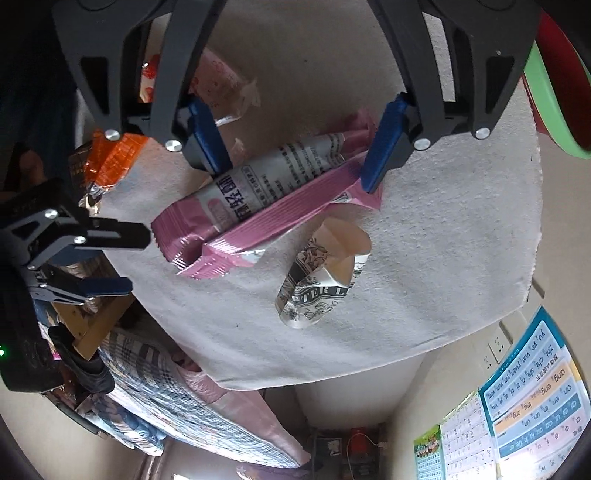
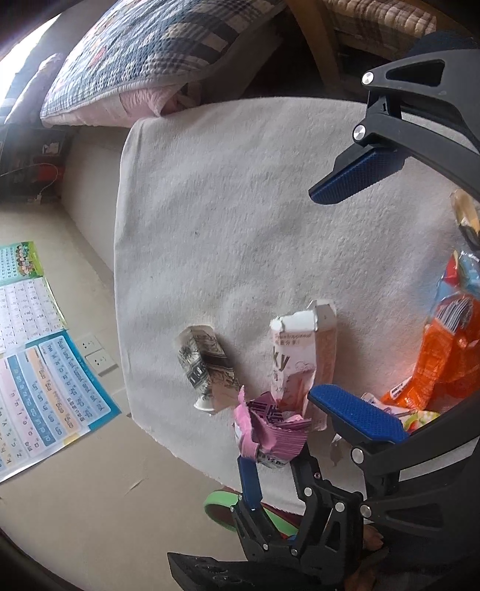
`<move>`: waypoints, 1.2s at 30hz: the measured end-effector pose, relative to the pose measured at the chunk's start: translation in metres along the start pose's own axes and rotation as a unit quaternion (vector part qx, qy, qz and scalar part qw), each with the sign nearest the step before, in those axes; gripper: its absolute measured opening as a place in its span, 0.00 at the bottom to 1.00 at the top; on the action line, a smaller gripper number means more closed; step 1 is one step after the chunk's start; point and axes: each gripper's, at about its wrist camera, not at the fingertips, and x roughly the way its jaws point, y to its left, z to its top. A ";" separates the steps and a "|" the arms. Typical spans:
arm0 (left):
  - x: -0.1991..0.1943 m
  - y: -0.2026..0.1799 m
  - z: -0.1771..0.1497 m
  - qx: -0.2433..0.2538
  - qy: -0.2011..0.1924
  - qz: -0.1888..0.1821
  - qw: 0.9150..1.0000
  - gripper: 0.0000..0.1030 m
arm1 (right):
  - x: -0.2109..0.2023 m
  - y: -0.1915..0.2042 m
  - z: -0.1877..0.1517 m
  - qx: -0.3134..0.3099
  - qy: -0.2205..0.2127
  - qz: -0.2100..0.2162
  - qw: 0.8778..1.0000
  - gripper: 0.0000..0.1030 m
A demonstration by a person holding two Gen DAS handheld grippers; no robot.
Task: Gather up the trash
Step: 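Grasp the pink wrapper with the left tool, then grasp white-brown juice carton with right tool while left tool lifts pink wrapper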
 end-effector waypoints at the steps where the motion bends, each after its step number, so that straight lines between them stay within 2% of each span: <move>1: -0.004 0.001 -0.001 -0.001 -0.005 -0.002 1.000 0.59 | 0.001 0.002 0.001 -0.002 0.000 0.002 1.000 0.92; 4: -0.015 0.005 -0.002 -0.012 -0.018 0.001 1.000 0.49 | 0.004 0.010 0.004 -0.009 0.000 0.010 1.000 0.92; 6: -0.025 0.009 -0.002 -0.025 -0.029 0.003 0.999 0.38 | 0.006 0.015 0.005 -0.015 0.003 0.014 1.000 0.92; 13: -0.040 0.029 -0.005 -0.081 -0.047 -0.015 0.995 0.25 | 0.021 0.031 0.008 -0.031 0.016 0.028 0.999 0.92; 14: -0.042 0.031 -0.005 -0.088 -0.050 -0.014 0.995 0.21 | 0.024 0.034 0.008 -0.037 0.018 0.028 0.999 0.92; 15: -0.043 0.033 -0.005 -0.093 -0.051 -0.014 0.994 0.12 | 0.026 0.035 0.009 -0.039 0.020 0.027 0.999 0.92; 20: -0.047 0.041 -0.008 -0.111 -0.056 -0.012 0.992 0.11 | 0.045 0.034 0.012 -0.026 0.041 0.035 0.998 0.92; 22: -0.049 0.042 -0.010 -0.111 -0.057 -0.011 0.992 0.10 | 0.053 0.030 0.012 -0.012 0.051 0.044 0.998 0.80; 23: -0.049 0.042 -0.011 -0.112 -0.058 -0.010 0.992 0.10 | 0.056 0.029 0.012 -0.009 0.057 0.047 0.997 0.68; 24: -0.050 0.042 -0.012 -0.113 -0.058 -0.010 0.992 0.10 | 0.058 0.029 0.011 -0.009 0.060 0.049 0.997 0.61; 30: -0.053 0.041 -0.017 -0.114 -0.061 -0.009 0.992 0.09 | 0.046 0.029 0.013 -0.012 0.047 0.061 0.997 0.45; 33: -0.057 0.040 -0.018 -0.116 -0.065 -0.010 0.991 0.05 | 0.036 0.031 0.016 -0.012 0.034 0.066 0.997 0.40; 36: -0.062 0.039 -0.020 -0.117 -0.069 -0.007 0.991 0.05 | 0.025 0.035 0.017 -0.017 0.023 0.064 0.998 0.40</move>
